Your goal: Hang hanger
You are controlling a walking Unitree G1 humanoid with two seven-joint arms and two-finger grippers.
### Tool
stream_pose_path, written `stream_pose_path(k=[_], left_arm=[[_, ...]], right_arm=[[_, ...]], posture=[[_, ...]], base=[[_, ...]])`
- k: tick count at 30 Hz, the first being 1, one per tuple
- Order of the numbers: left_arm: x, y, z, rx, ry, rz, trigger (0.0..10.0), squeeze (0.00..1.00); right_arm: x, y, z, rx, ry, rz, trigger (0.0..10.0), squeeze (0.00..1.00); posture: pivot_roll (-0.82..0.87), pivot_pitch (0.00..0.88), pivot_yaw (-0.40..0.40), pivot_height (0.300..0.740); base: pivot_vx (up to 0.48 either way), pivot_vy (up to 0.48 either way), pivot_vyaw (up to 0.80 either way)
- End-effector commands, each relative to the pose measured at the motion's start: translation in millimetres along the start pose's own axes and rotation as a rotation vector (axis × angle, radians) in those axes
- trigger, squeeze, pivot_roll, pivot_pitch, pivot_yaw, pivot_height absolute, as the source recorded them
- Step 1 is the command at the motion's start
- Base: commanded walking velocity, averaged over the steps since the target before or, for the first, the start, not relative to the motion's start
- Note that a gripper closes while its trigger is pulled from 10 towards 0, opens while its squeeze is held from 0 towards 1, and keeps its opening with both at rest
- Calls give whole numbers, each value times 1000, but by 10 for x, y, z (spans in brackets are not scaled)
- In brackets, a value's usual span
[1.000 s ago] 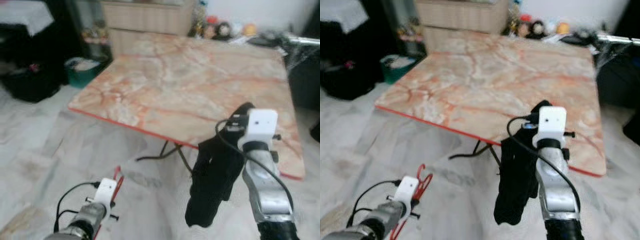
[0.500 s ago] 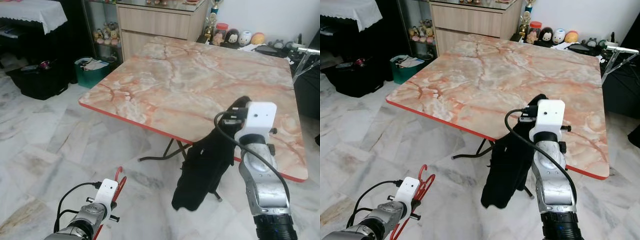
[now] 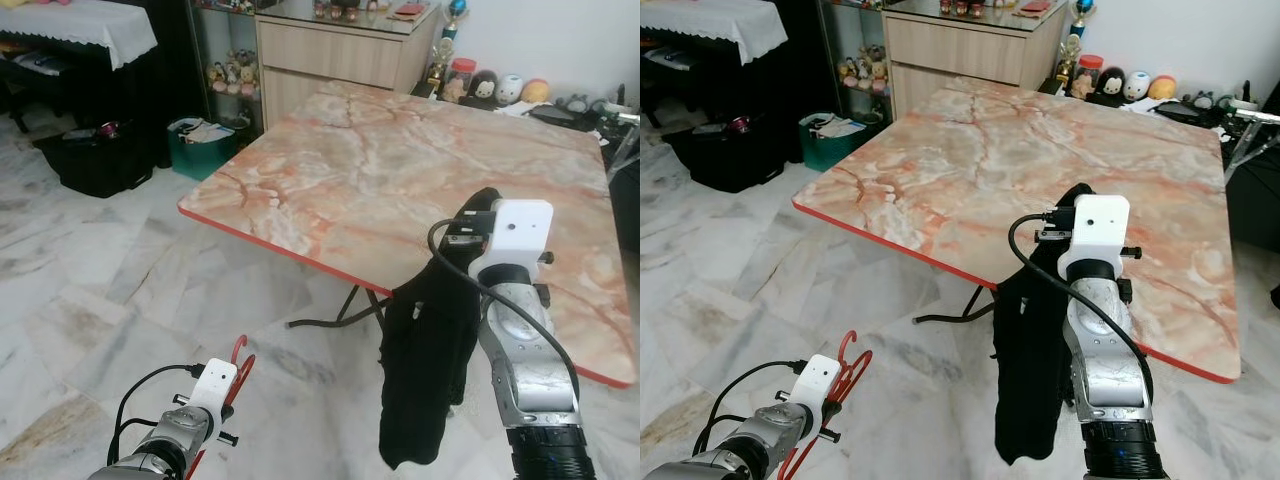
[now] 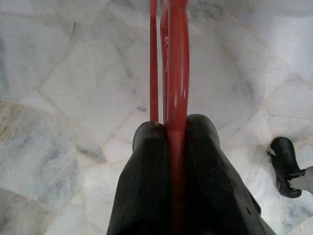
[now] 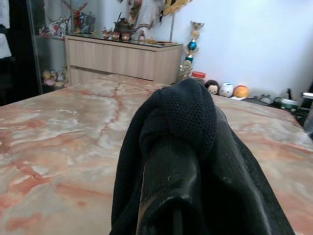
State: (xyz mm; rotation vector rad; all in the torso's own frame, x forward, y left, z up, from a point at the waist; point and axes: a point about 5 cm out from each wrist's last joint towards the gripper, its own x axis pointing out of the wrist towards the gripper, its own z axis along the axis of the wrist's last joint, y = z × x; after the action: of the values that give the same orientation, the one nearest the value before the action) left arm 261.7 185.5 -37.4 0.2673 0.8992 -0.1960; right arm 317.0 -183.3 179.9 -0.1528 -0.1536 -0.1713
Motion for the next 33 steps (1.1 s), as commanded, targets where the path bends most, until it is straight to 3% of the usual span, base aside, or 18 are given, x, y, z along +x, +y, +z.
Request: stream_pose_path(k=[1,22,30,33], left_arm=[[1,-6,10,12,3,-9,10000,0],[-1,7,13,19,3,-10,10000,0],[-1,9,12,19,3,-11,10000,0],[-1,9,19,20,2,-11,10000,0]], right_arm=[[36,-58,193,13,-75,-20,10000,0],[72,-43,284,43,-89,-27,10000,0],[210,-70,609,63,-192,-29,10000,0],[338,-126,800,69,-251,-31,10000,0]], posture=[[-113,0,-39,740],[-116,0,-31,740],[-116,0,-31,740],[-124,0,-24,740]], base=[[341,0,0],[364,0,0],[368,0,0],[371,0,0]])
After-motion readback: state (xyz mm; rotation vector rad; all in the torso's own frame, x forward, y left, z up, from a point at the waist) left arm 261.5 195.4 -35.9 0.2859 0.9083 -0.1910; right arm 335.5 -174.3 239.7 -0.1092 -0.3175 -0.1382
